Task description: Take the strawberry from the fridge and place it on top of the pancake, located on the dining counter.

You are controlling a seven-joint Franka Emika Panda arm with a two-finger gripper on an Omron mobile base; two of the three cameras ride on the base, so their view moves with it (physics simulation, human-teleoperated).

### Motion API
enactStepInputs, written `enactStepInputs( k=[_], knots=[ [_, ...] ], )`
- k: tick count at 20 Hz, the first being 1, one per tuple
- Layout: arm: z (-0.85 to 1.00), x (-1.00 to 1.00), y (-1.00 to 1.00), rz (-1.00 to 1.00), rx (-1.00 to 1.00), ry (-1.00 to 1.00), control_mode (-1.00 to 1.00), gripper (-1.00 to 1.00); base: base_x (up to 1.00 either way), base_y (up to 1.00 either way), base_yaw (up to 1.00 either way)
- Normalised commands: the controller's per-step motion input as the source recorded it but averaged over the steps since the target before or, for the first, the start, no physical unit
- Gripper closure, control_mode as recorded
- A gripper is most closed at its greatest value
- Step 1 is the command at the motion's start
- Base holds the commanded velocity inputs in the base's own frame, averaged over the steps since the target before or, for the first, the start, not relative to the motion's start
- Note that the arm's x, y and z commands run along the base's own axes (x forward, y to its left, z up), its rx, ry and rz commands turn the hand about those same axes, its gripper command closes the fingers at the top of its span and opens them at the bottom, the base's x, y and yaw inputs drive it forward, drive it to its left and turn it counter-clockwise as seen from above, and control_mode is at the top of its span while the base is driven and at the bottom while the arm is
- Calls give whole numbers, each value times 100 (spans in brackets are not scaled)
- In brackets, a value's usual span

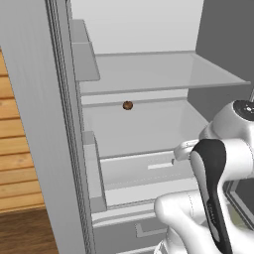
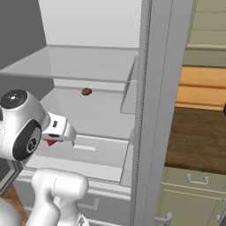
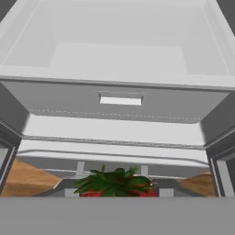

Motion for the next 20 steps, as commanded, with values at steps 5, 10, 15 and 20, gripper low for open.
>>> enactStepInputs(
  k=[5,10,15,20],
  knots=[
    [0,-2,0,0,0,-1,-100,100,0,0,0],
    [0,-3,0,0,0,-1,-100,100,0,0,0],
    [0,0,0,0,0,0,100,100,-64,0,2],
    [0,0,0,0,0,0,100,100,-61,0,13]
  ],
)
